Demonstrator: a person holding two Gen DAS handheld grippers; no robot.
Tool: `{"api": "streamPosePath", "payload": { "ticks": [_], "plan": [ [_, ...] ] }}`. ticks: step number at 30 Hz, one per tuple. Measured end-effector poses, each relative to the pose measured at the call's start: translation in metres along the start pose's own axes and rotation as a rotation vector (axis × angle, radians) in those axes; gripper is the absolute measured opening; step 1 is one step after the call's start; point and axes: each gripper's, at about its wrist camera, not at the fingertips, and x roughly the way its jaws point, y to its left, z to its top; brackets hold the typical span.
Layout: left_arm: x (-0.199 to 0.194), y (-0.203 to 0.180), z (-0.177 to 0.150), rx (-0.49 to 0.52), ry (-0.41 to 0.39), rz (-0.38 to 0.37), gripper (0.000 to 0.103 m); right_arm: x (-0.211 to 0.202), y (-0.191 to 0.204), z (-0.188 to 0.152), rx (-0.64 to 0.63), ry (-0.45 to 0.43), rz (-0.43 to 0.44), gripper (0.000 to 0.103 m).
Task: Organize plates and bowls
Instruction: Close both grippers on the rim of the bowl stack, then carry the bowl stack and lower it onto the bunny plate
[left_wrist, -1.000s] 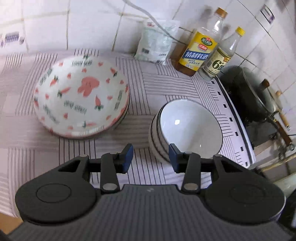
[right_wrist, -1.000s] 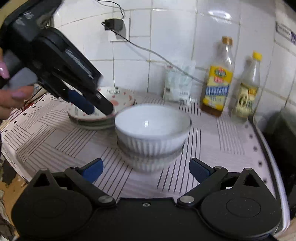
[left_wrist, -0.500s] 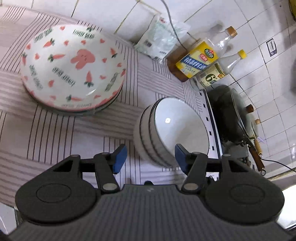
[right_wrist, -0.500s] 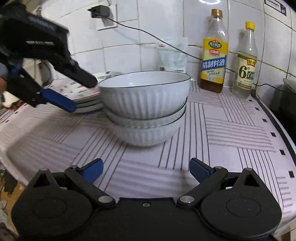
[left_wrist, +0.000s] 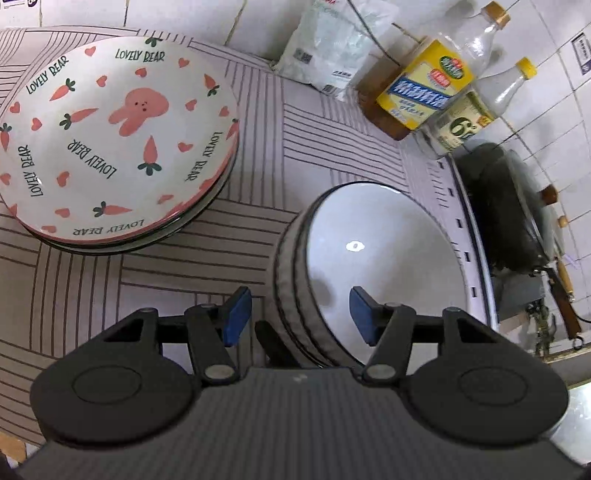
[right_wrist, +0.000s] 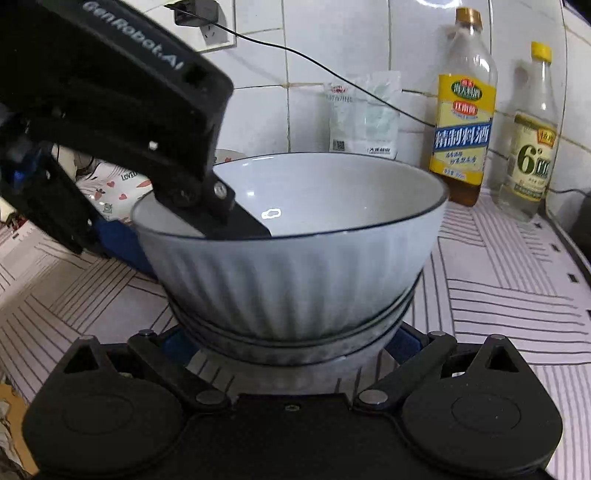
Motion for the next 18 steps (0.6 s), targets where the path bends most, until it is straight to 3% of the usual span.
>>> {"api": "streamPosePath", "payload": {
  "ticks": [5,11,18],
  "plan": [
    [0.007,0.006,-0.001,0.005,-0.003,-0.053,0.044,0.001,-0.003,-0.001,0.019,-0.018,0.017,0.102],
    [0.006,0.005,-0.005,0.047,-0.033,-0.059,0.043,0.002,-0.004,-0.006,0.035,-0.045,0.036,0.102],
    [0.009,0.013,-0.002,0.014,-0.019,-0.097,0.044,0.005,-0.005,-0.005,0.036,-0.048,0.034,0.101]
  ]
}}
